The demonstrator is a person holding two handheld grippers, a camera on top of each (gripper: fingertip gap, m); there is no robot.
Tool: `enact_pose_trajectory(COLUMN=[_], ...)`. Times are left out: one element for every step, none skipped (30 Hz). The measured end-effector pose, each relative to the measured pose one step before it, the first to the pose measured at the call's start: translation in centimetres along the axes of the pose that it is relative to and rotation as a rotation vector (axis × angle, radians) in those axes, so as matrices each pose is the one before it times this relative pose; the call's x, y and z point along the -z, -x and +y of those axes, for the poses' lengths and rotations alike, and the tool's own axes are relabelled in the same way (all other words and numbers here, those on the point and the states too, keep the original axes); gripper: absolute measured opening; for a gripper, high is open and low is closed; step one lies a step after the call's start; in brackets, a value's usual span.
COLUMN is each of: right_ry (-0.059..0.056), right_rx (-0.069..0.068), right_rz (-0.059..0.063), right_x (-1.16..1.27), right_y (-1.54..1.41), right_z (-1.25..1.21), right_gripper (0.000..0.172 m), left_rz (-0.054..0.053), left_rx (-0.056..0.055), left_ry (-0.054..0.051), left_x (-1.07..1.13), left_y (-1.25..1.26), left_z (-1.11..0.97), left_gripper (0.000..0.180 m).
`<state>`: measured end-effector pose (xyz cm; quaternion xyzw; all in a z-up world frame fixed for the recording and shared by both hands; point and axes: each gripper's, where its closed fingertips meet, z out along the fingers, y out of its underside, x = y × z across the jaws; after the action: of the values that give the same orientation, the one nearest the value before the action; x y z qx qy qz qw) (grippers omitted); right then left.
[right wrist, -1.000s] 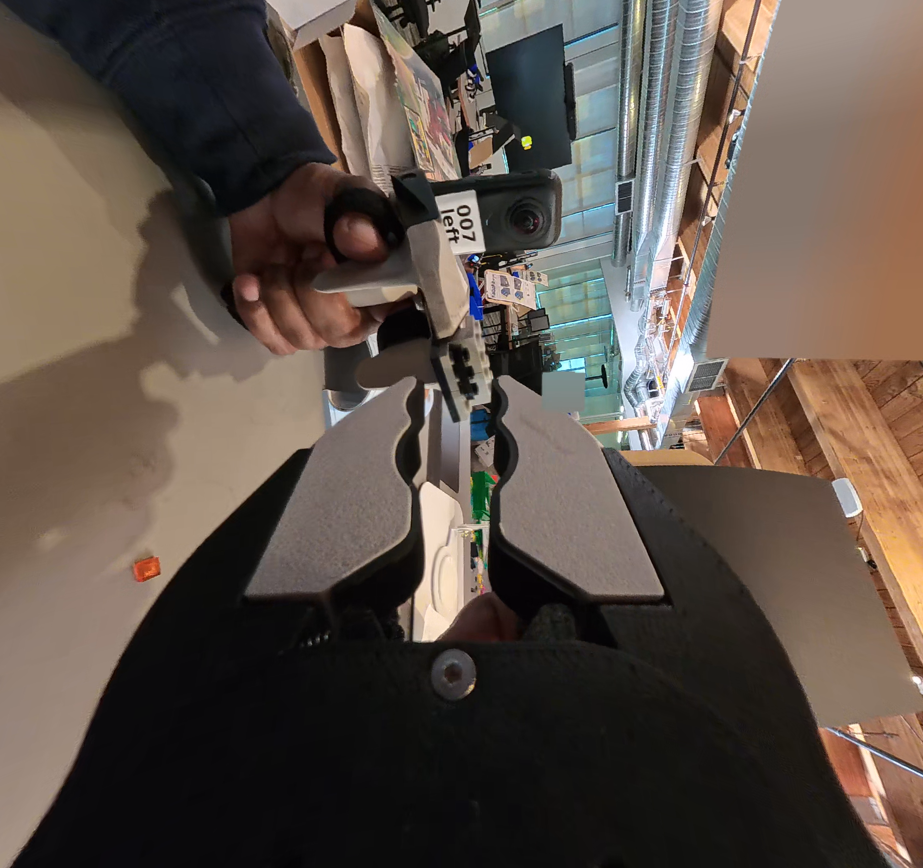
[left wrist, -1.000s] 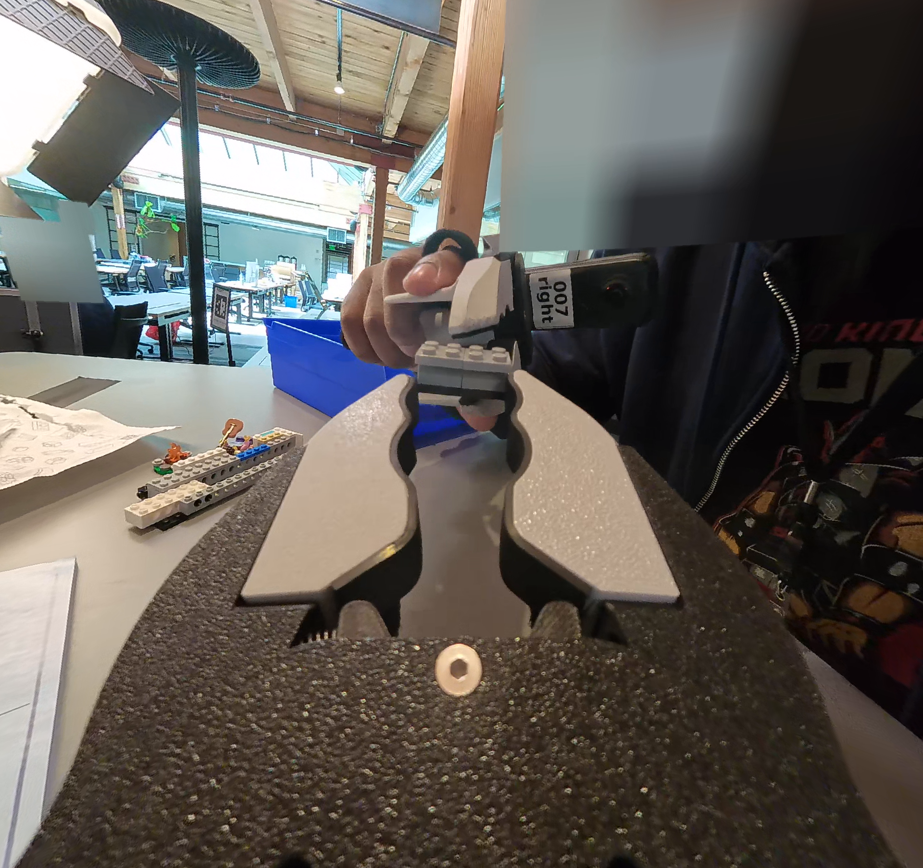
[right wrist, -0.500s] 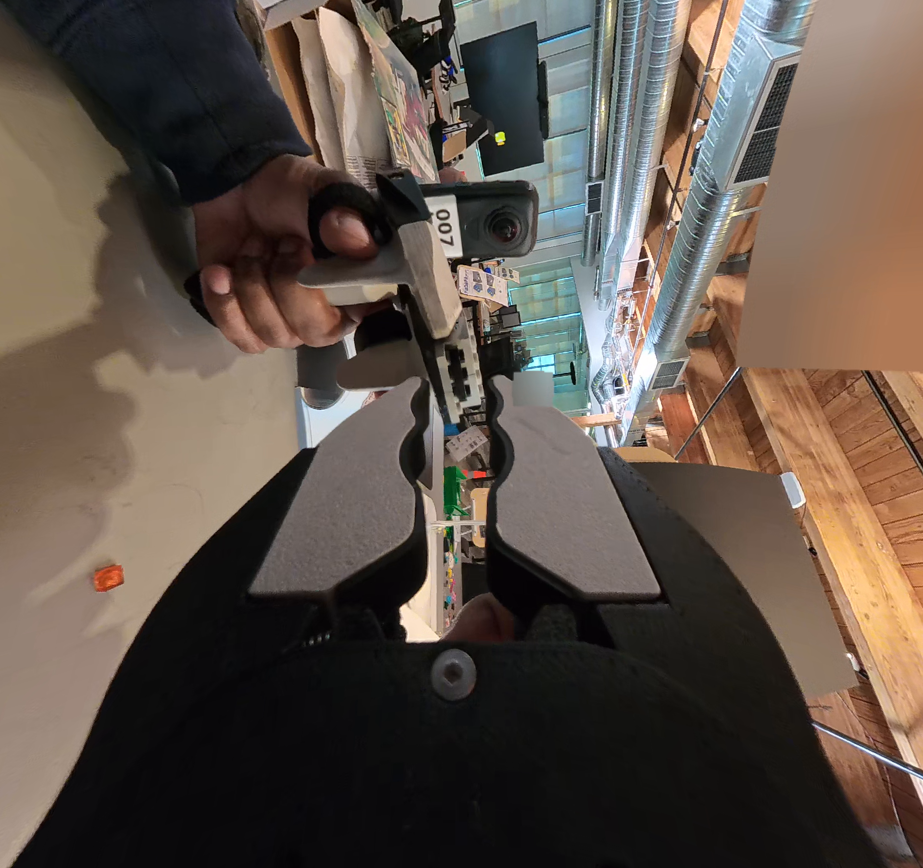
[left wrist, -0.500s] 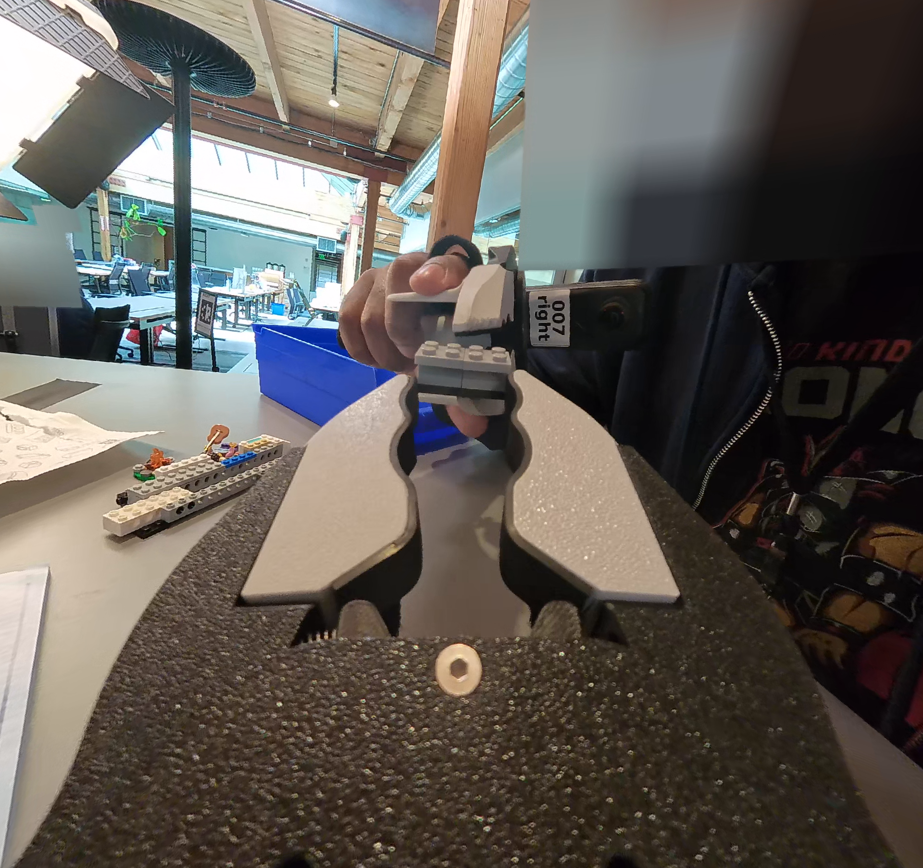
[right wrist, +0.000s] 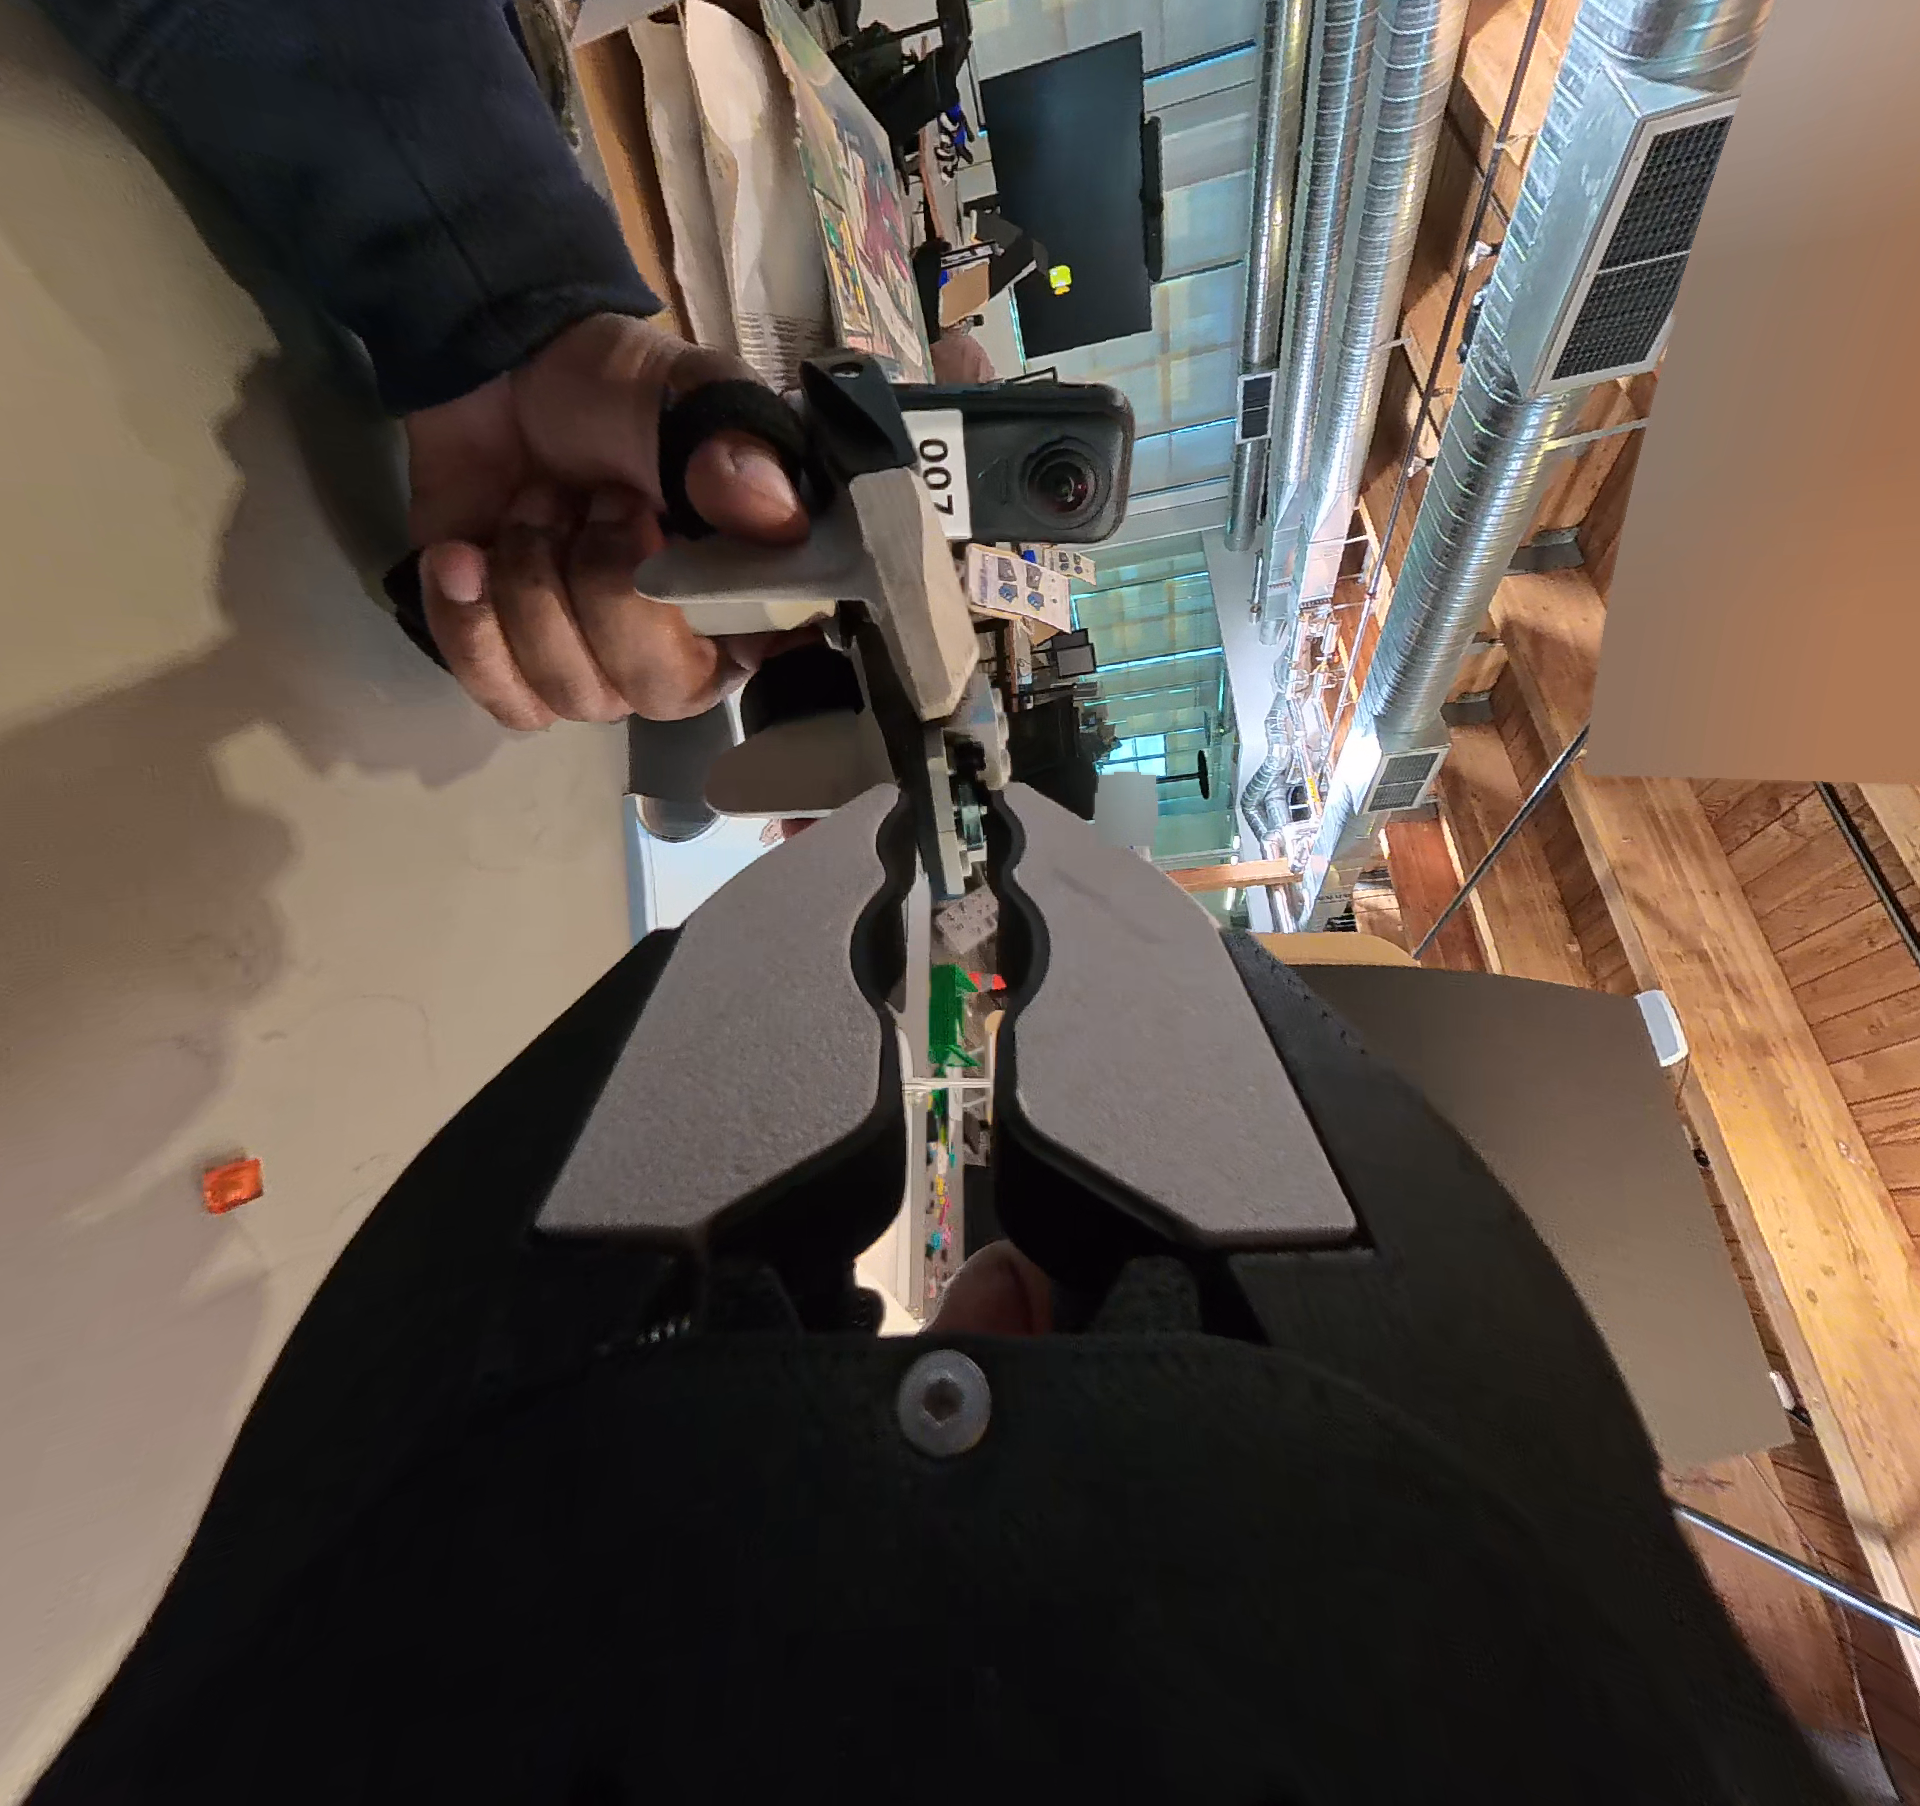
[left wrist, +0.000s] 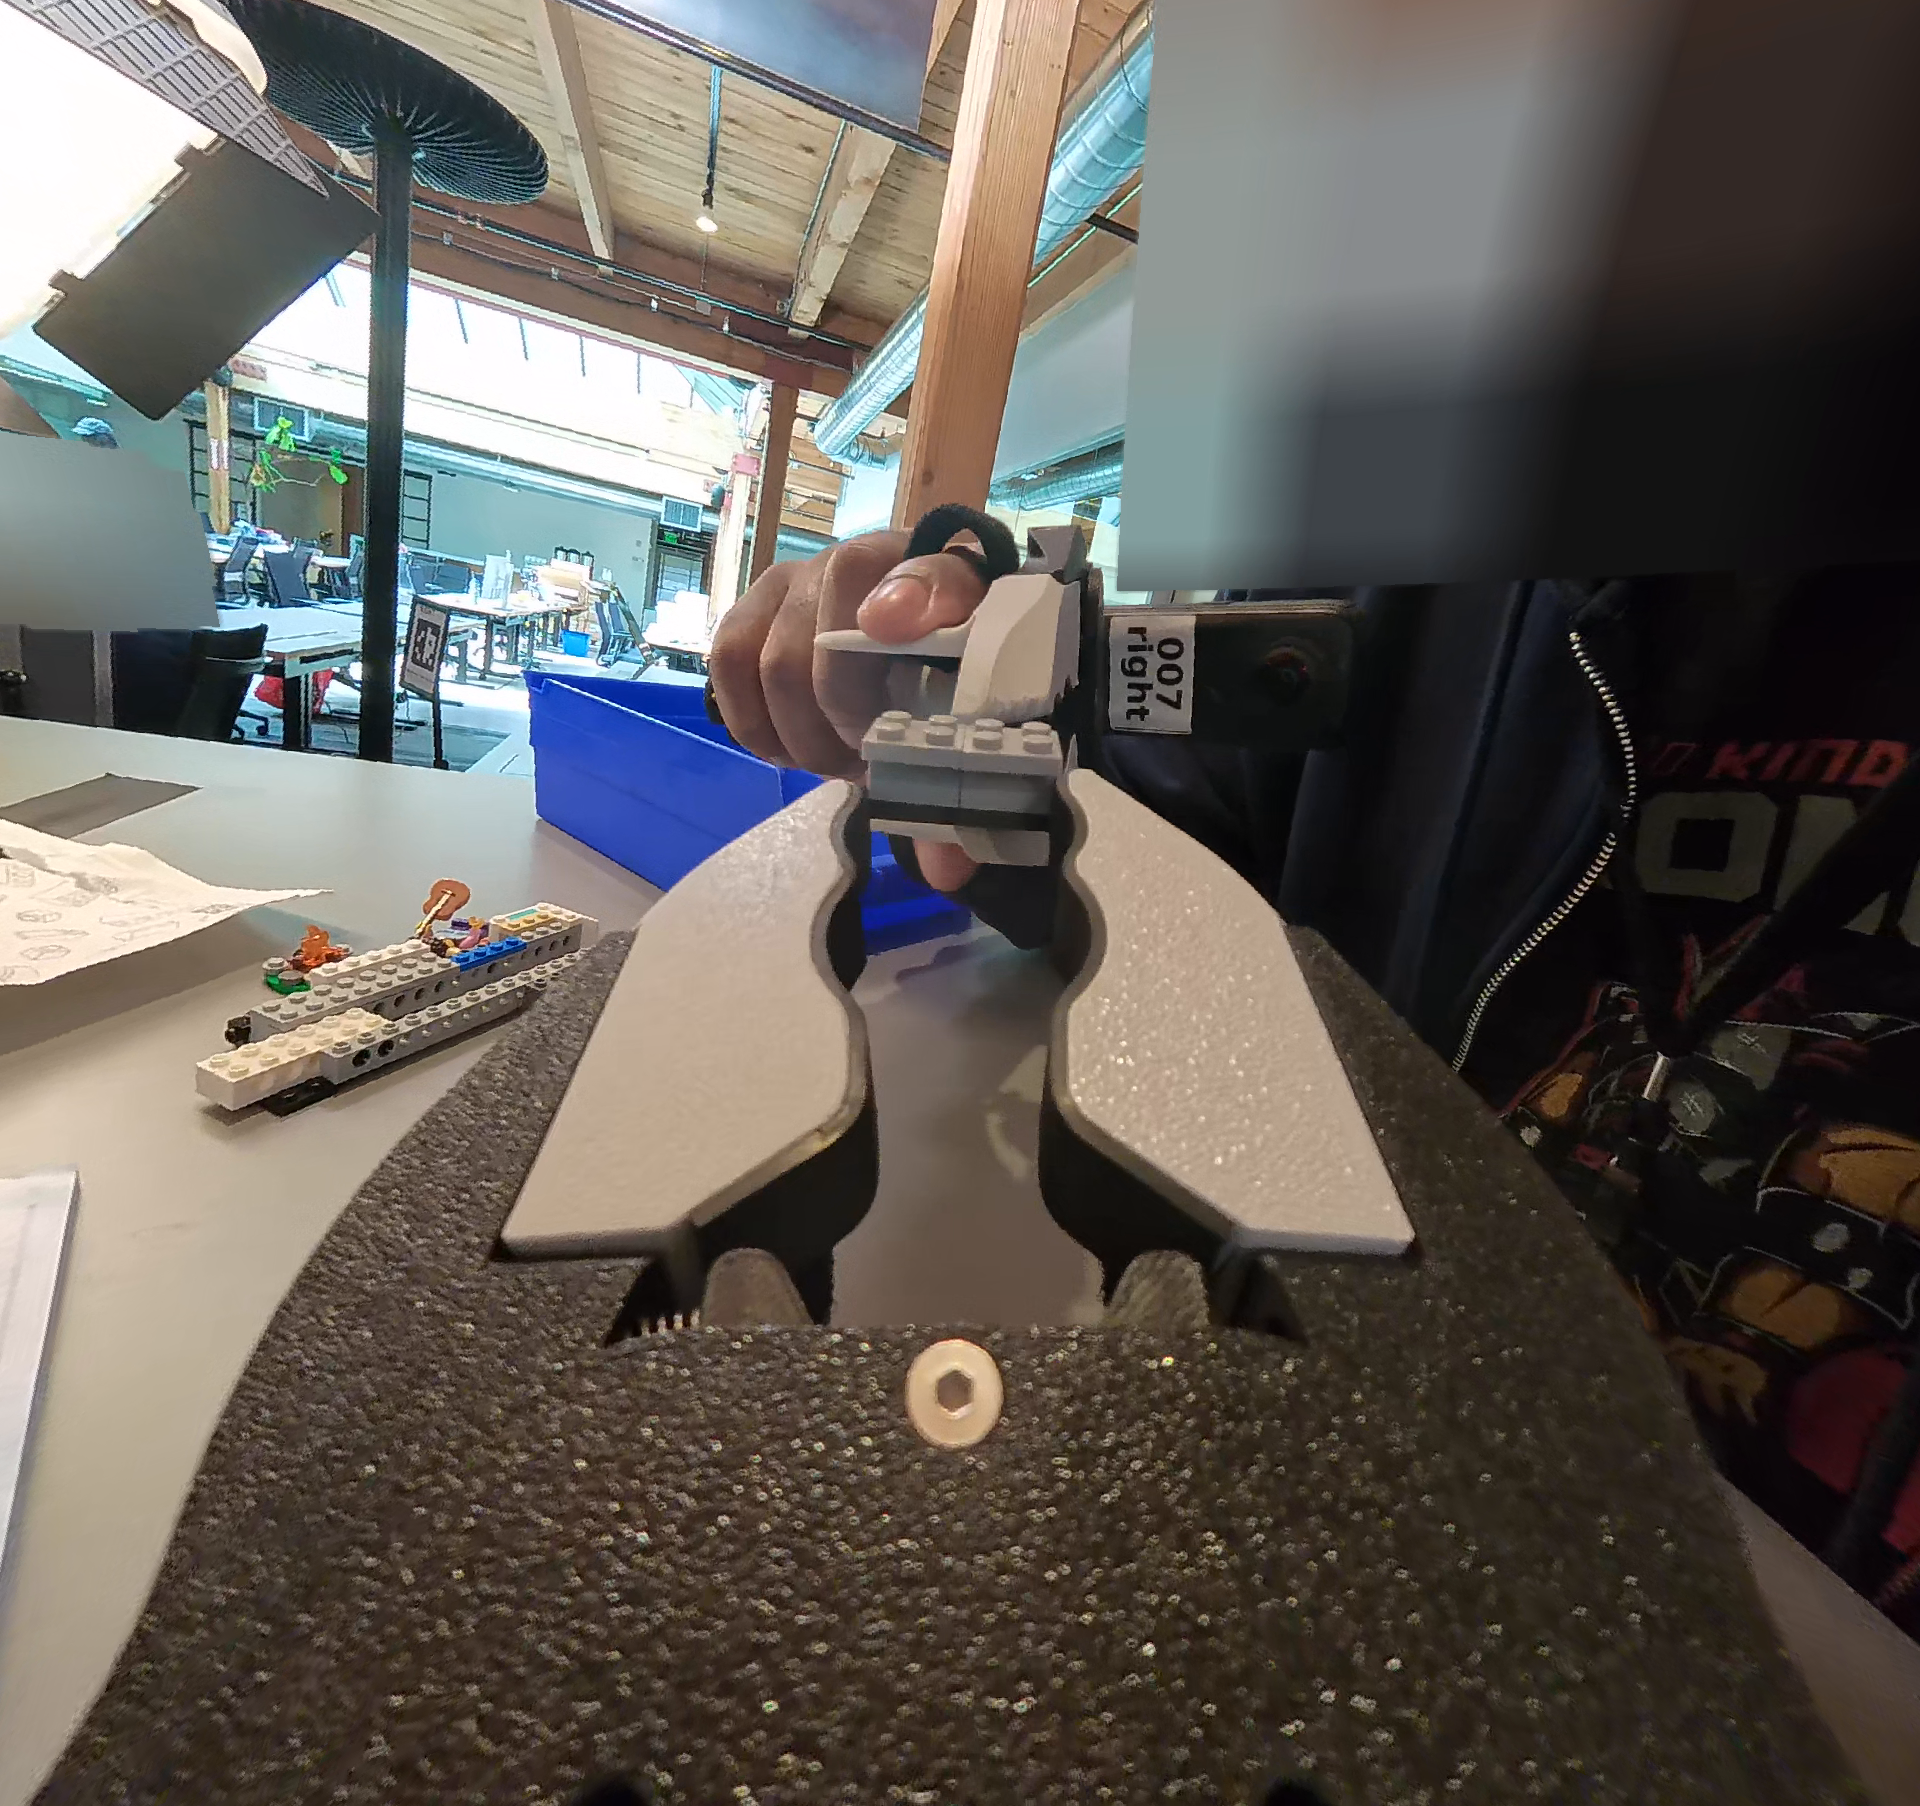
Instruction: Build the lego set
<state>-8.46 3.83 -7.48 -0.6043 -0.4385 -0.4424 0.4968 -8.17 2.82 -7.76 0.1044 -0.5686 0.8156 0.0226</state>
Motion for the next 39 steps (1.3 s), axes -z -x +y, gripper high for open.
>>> enact_pose_trajectory(right_ry=[-0.0014,-0.0004,0.0016,0.0013,-0.0003,0.0008,0.0036,0.0049,0.0038,0.0044,0.0063,0.0043,0.0008,0.0007,0.0011,-0.0004,-0.0036,-0.0083,-0.0090,-0.0035,0.0017,0.0012,0.0003,0.0012,-0.0018,-0.0026,0.0017,0.0026,0.0007,-0.0015,-0.0064,-0.0086,-0.0043,-0.0015,0.0001,0.0034,0.0034,0.0028,0.0035], right_rx=[0.0025,0.0041,0.0017,-0.0005,0.0009,0.0012,0.0017,0.0041,0.0040,-0.0010,-0.0064,-0.0097,-0.0079,0.0005,0.0070,0.0030,-0.0046,-0.0061,-0.0043,-0.0025,-0.0011,0.0003,0.0021,0.0027,0.0021,0.0013,-0.0005,-0.0017,-0.0026,-0.0066,-0.0153,-0.0211,-0.0145,-0.0048,-0.0017,-0.0005,0.0000,-0.0008,0.0003], right_rz=[-0.0018,-0.0003,-0.0018,-0.0033,-0.0014,0.0005,-0.0008,-0.0003,0.0024,0.0026,0.0037,0.0105,0.0188,0.0216,0.0124,-0.0031,-0.0053,0.0034,0.0072,0.0051,0.0037,0.0045,-0.0009,-0.0053,-0.0033,-0.0059,-0.0063,-0.0029,-0.0033,-0.0050,-0.0086,-0.0124,-0.0100,-0.0049,-0.0045,-0.0023,0.0003,0.0012,0.0028], right_x=[0.030,0.014,-0.010,-0.022,-0.006,-0.005,-0.014,-0.018,-0.027,-0.054,-0.075,-0.085,-0.074,-0.058,-0.027,-0.012,0.000,0.040,0.055,0.011,-0.016,-0.032,-0.030,-0.016,-0.007,-0.004,-0.033,-0.036,-0.019,-0.004,0.027,0.066,0.058,0.042,0.025,0.008,-0.014,-0.028,-0.024], right_y=[-0.014,-0.018,0.006,0.027,0.027,-0.018,-0.005,0.010,-0.014,-0.012,0.014,-0.025,-0.080,-0.113,-0.039,0.093,0.046,-0.078,-0.141,-0.090,-0.026,-0.011,0.086,0.125,0.093,0.122,0.117,0.048,0.032,0.019,0.028,0.033,-0.006,-0.027,-0.016,-0.022,-0.028,-0.020,-0.026], right_z=[0.001,0.019,0.038,0.040,0.020,0.019,0.042,0.055,0.043,0.082,0.133,0.133,0.087,0.039,0.007,-0.021,-0.065,-0.142,-0.150,-0.082,0.001,0.012,0.011,0.040,0.003,0.002,0.054,0.068,0.040,0.031,-0.029,-0.037,0.009,0.032,0.019,0.046,0.043,0.018,0.022], right_gripper=[0.012,0.012,0.012,0.011,0.011,0.011,0.011,0.011,0.011,0.011,0.011,0.011,0.011,0.011,0.012,0.017,0.020,0.021,0.021,0.021,0.021,0.022,0.022,0.021,0.019,0.017,0.013,0.012,0.012,0.012,0.011,0.011,0.011,0.011,0.011,0.011,0.011,0.011,0.011], left_rz=[0.0011,0.0014,0.0002,-0.0016,-0.0005,0.0004,-0.0006,-0.0023,-0.0018,-0.0026,-0.0074,-0.0079,-0.0066,-0.0040,0.0005,-0.0003,0.0006,0.0011,-0.0019,-0.0031,0.0004,0.0015,-0.0017,-0.0009,-0.0017,-0.0004,-0.0007,-0.0035,-0.0009,-0.0017,0.0010,0.0055,0.0020,0.0002,0.0038,0.0011,-0.0008,0.0012,-0.0002], left_rx=[0.0013,0.0011,0.0016,0.0014,0.0012,0.0006,0.0020,0.0022,0.0020,0.0012,0.0035,0.0058,0.0020,-0.0001,0.0009,0.0007,0.0002,0.0030,0.0038,0.0003,-0.0006,0.0018,0.0043,0.0045,0.0044,0.0044,0.0059,0.0045,0.0044,0.0030,0.0023,0.0037,0.0034,0.0053,0.0071,0.0047,0.0027,0.0034,0.0042], left_ry=[-0.0018,-0.0026,-0.0008,0.0004,0.0018,-0.0013,-0.0021,0.0002,-0.0007,-0.0019,-0.0007,0.0000,-0.0044,-0.0076,-0.0040,-0.0044,-0.0070,-0.0060,0.0024,0.0086,0.0088,0.0092,0.0112,0.0045,0.0006,-0.0028,-0.0028,0.0011,0.0018,0.0005,0.0001,0.0016,0.0011,-0.0042,-0.0042,-0.0018,-0.0037,-0.0028,-0.0042], left_x=[-0.051,-0.024,0.008,0.011,0.017,-0.008,-0.002,0.012,0.016,0.015,0.042,0.050,0.043,0.042,0.063,0.093,0.112,0.094,0.046,-0.017,-0.063,-0.101,-0.086,-0.037,0.000,0.027,0.018,0.027,0.030,0.012,-0.012,-0.037,-0.063,-0.068,-0.042,-0.021,-0.007,0.005,0.008], left_y=[0.004,-0.004,0.010,0.043,0.022,0.002,0.018,0.059,0.044,0.049,0.140,0.171,0.123,0.065,-0.008,0.004,-0.021,-0.005,0.062,0.058,-0.020,-0.013,0.066,0.057,0.054,0.035,0.027,0.092,0.048,0.046,-0.004,-0.072,-0.033,0.022,0.004,0.029,0.049,0.011,0.032], left_z=[-0.004,-0.015,0.002,0.006,0.039,-0.010,-0.016,0.011,-0.002,-0.029,-0.010,-0.011,-0.075,-0.126,-0.066,-0.096,-0.151,-0.108,0.014,0.138,0.147,0.167,0.209,0.095,0.014,-0.037,-0.034,0.029,0.030,0.012,0.032,0.041,0.057,-0.028,-0.006,-0.001,-0.042,-0.018,-0.056], left_gripper=[0.033,0.033,0.033,0.033,0.033,0.033,0.033,0.033,0.033,0.033,0.033,0.033,0.033,0.033,0.033,0.033,0.033,0.033,0.033,0.033,0.033,0.033,0.033,0.033,0.033,0.033,0.033,0.033,0.033,0.033,0.033,0.033,0.033,0.033,0.033,0.033,0.033,0.033,0.033])
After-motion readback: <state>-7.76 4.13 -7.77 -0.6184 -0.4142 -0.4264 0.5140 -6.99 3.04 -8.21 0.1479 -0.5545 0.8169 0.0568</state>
